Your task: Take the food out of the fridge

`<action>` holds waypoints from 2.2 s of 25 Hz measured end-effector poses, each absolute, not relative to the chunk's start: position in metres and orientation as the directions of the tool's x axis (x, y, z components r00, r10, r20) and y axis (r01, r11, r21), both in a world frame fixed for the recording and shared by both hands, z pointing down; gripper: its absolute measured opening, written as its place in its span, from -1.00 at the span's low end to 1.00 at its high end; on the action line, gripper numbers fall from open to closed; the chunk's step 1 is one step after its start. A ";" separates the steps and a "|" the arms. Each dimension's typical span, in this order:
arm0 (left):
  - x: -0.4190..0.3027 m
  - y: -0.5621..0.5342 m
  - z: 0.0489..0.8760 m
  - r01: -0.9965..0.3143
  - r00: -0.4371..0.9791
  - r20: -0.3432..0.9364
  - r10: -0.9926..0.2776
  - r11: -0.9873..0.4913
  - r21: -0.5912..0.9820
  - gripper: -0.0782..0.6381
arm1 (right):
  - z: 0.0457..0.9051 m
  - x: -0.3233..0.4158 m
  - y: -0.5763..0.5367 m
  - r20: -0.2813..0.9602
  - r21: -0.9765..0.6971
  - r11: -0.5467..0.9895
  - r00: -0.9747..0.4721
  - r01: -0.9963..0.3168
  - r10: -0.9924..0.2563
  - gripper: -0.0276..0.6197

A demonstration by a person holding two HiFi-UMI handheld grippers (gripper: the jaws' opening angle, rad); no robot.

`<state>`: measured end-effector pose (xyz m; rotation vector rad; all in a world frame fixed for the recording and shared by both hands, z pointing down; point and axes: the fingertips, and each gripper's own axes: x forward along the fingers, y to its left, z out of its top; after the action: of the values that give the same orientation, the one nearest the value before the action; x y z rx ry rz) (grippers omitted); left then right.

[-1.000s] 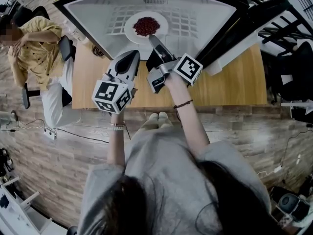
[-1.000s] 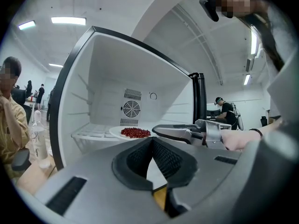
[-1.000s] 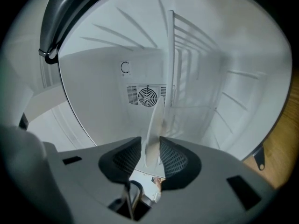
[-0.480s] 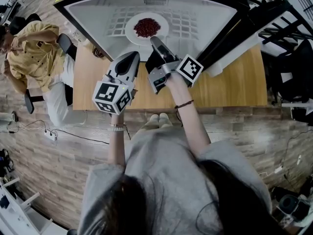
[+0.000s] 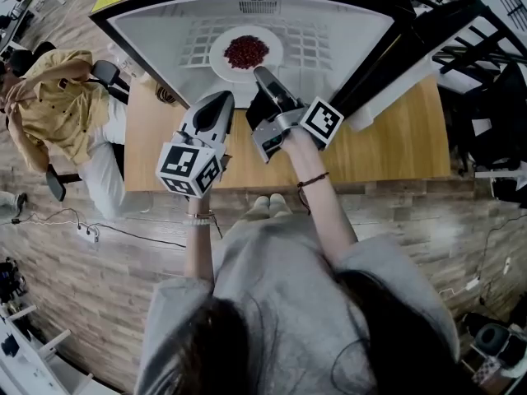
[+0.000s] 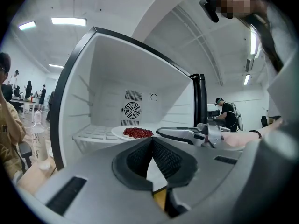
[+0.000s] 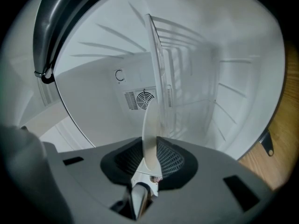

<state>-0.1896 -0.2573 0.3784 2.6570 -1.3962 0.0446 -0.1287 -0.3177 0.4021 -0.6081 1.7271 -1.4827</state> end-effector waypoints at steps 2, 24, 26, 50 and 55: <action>-0.188 -0.256 0.376 -0.819 0.573 0.086 -0.815 -0.564 0.108 -0.76 | 0.400 -0.128 -0.316 -0.248 -0.968 0.216 -0.600 0.127 -0.761 -0.66; -0.179 -0.220 0.368 -0.774 0.630 0.041 -0.776 -0.623 0.109 -0.76 | 0.392 -0.094 -0.269 -0.308 -0.951 0.253 -0.632 0.179 -0.711 -0.67; -0.178 -0.217 0.369 -0.771 0.634 0.038 -0.773 -0.627 0.114 -0.76 | 0.392 -0.090 -0.265 -0.307 -0.951 0.253 -0.629 0.177 -0.714 -0.66; -0.163 -0.185 0.368 -0.745 0.663 0.034 -0.748 -0.654 0.132 -0.76 | 0.401 -0.077 -0.218 -0.309 -0.951 0.243 -0.640 0.192 -0.703 -0.66; -0.166 -0.184 0.369 -0.752 0.654 0.038 -0.755 -0.645 0.136 -0.76 | 0.404 -0.078 -0.215 -0.304 -0.953 0.237 -0.651 0.191 -0.696 -0.66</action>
<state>-0.1656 -0.1836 0.3692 2.7285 -1.2506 -0.0337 -0.0782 -0.2148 0.4044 -0.4674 1.7670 -1.5099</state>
